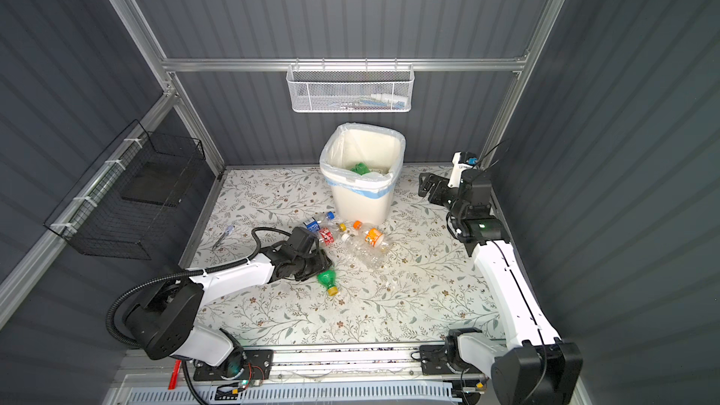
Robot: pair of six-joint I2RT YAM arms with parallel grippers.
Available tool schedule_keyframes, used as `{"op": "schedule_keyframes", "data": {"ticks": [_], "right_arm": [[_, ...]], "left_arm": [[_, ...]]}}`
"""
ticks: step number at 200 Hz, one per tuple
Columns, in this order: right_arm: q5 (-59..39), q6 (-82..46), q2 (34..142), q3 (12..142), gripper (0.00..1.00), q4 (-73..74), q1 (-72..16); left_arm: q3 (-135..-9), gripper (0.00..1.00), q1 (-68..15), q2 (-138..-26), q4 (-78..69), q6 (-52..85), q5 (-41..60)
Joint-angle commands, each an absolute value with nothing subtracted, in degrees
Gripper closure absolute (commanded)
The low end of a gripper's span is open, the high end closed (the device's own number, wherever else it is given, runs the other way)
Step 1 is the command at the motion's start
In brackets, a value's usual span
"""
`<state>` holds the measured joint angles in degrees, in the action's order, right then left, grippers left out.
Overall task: Throw the plastic bottles in the bin
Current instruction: 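Lift the green soda bottle with the left gripper over the bin and release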
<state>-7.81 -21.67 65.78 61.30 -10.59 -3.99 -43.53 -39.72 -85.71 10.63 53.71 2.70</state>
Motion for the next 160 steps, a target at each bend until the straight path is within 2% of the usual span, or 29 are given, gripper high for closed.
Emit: {"op": "schedule_keyframes", "data": {"ticks": [1,53,116,160], "right_arm": [[-8.4,-22.0,64.6,59.8,0.01,-11.3,-3.7],[-8.3,-21.1,62.7,55.0,0.01,-13.8,-3.7],[-8.8,-22.2,62.8,50.9,0.02,-12.9,-3.7],[-9.2,-22.2,63.1,51.5,0.02,-12.5,-3.7]], "left_arm": [[-43.6,0.46,-40.0,-81.0,10.5,48.0,1.1],[-46.0,0.45,-39.9,-69.6,5.0,32.5,-0.1],[-56.9,0.43,-39.9,-60.0,2.8,11.3,-3.3],[-61.6,0.42,-39.9,-55.5,-12.3,-6.3,-4.3]]}}
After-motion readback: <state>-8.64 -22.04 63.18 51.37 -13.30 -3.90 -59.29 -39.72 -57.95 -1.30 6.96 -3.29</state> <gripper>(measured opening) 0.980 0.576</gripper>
